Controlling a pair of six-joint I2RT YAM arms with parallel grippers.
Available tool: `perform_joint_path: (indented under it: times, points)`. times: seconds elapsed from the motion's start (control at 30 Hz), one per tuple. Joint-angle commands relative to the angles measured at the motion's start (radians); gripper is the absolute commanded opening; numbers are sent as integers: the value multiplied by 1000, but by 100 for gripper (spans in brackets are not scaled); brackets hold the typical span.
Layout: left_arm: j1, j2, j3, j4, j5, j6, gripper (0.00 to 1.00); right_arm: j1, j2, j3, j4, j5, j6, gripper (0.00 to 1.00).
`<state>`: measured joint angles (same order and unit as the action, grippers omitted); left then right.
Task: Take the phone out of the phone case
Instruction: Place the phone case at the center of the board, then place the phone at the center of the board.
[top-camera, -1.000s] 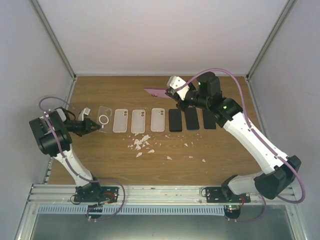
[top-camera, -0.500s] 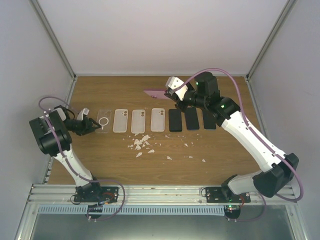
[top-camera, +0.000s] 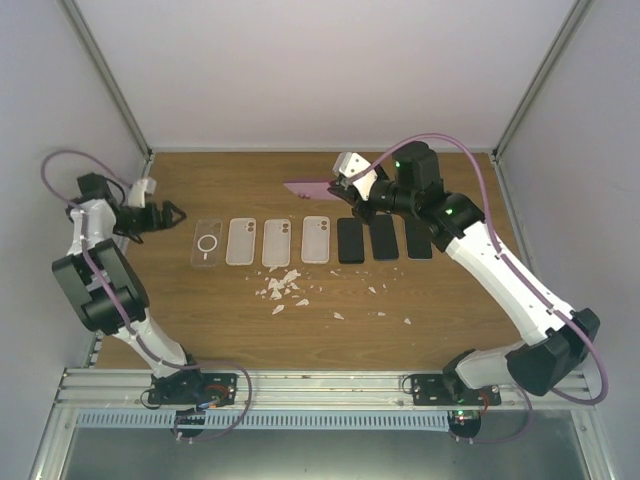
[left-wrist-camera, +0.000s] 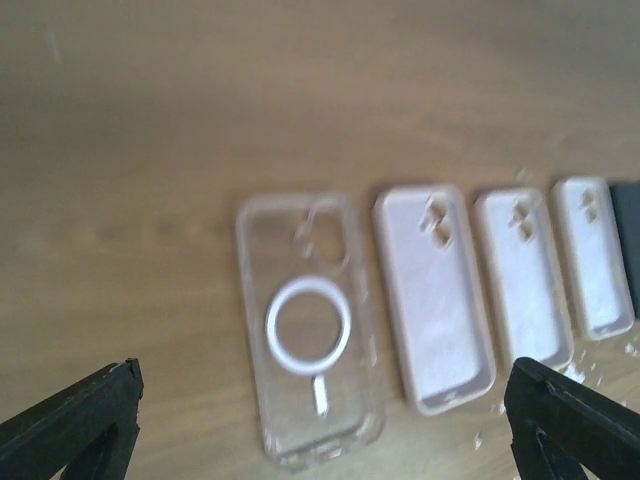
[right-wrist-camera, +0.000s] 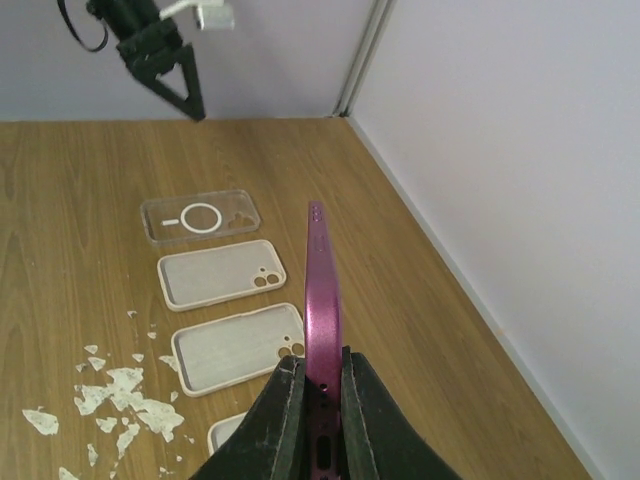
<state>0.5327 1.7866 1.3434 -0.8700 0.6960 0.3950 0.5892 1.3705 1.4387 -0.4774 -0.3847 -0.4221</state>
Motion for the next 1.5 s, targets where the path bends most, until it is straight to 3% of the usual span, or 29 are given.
perform_joint_path:
  times: [0.0,0.17,0.3,0.4,0.53,0.67,0.8,1.13,1.47]
  points:
    - [-17,-125,160,-35,129,34,99,-27,-54,73,35,-65,45,1]
    - [-110,-213,309,-132,309,117,99,-62,-66,101,27,-142,93,0]
    - [-256,-291,345,-130,316,55,99,-67,-79,100,40,-106,85,1]
    - [-359,-328,324,-79,350,-94,99,-68,-78,93,64,-6,48,1]
    - [-447,-394,217,167,431,-415,99,-58,-74,68,113,123,-15,1]
    - [-505,-454,116,450,416,-725,99,-23,-69,43,168,262,-92,1]
    - [-573,-443,97,562,332,-933,99,43,-54,18,232,418,-191,1]
    - [-607,-407,3,687,336,-1172,99,249,36,-64,450,736,-471,0]
    - [-609,-395,-91,740,358,-1278,99,400,137,-155,713,930,-696,0]
